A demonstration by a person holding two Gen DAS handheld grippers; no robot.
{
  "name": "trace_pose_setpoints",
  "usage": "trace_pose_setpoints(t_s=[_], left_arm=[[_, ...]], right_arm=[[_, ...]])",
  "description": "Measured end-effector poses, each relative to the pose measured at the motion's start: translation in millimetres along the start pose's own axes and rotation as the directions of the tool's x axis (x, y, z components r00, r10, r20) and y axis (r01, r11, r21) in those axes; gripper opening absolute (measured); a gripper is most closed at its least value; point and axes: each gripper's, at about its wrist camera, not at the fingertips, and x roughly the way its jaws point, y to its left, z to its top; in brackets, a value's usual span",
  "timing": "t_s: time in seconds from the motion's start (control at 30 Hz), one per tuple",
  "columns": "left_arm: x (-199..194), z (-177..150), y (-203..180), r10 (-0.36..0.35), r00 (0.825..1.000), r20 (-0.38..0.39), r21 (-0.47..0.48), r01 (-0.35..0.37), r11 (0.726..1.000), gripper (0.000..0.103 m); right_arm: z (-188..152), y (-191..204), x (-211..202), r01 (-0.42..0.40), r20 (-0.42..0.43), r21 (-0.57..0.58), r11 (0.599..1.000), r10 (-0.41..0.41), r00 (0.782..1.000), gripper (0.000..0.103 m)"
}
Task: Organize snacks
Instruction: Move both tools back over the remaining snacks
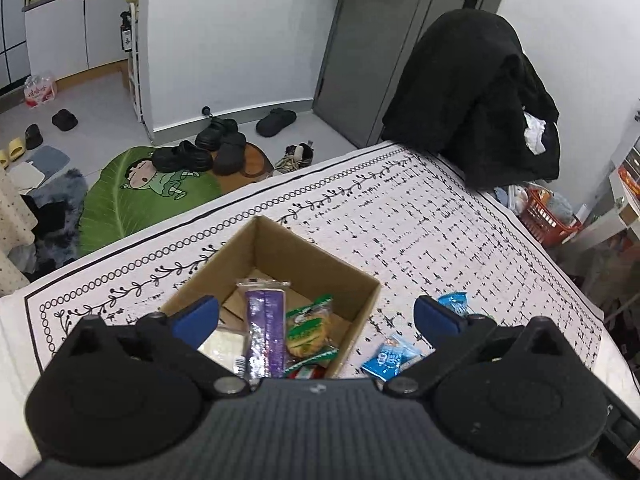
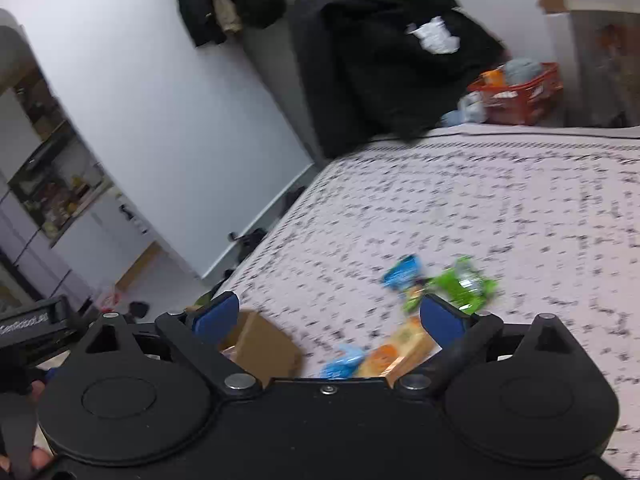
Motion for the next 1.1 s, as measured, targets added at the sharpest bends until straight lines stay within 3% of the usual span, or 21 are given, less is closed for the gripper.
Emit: trace_pose_setpoints(t_s=[0.27,0.63,0.77,0.97,1.03,1.1], left_arm=[[6,-10,-28,-0.066,0.998,0.005,0.024,0.065,0.998,0.103],[29,-26,-65,-0.124,0.992,-0.020,0.071,0.125,0.990,0.103],[41,-35,-78,-0.139,0.990,-0.040,0.096,0.142,0.985,0.100],[70,-50,-90,-0.151,0.984,-0.096,0.110,0.161,0.981,0.081],[79,-55,-92,-0.147,0.983,-0.109,0.113,0.160,0.981,0.067],[90,-58,-93,-0.140,0.982,-0.127,0.118,0.155,0.981,0.062]], right_arm=[[7,-40,-3,0.073,0.002,0.098,0.992,-0.074,0.997,0.098],[8,-74,4,0.102,-0.030,0.165,0.981,-0.098,0.995,0.098],[5,-83,10,0.108,-0.046,0.186,0.977,-0.101,0.994,0.092],[-2,-94,25,0.083,-0.104,0.237,0.968,-0.060,0.993,0.081],[-5,-95,33,0.078,-0.126,0.257,0.963,-0.047,0.991,0.076],[-7,-98,39,0.075,-0.143,0.276,0.958,-0.036,0.989,0.071]])
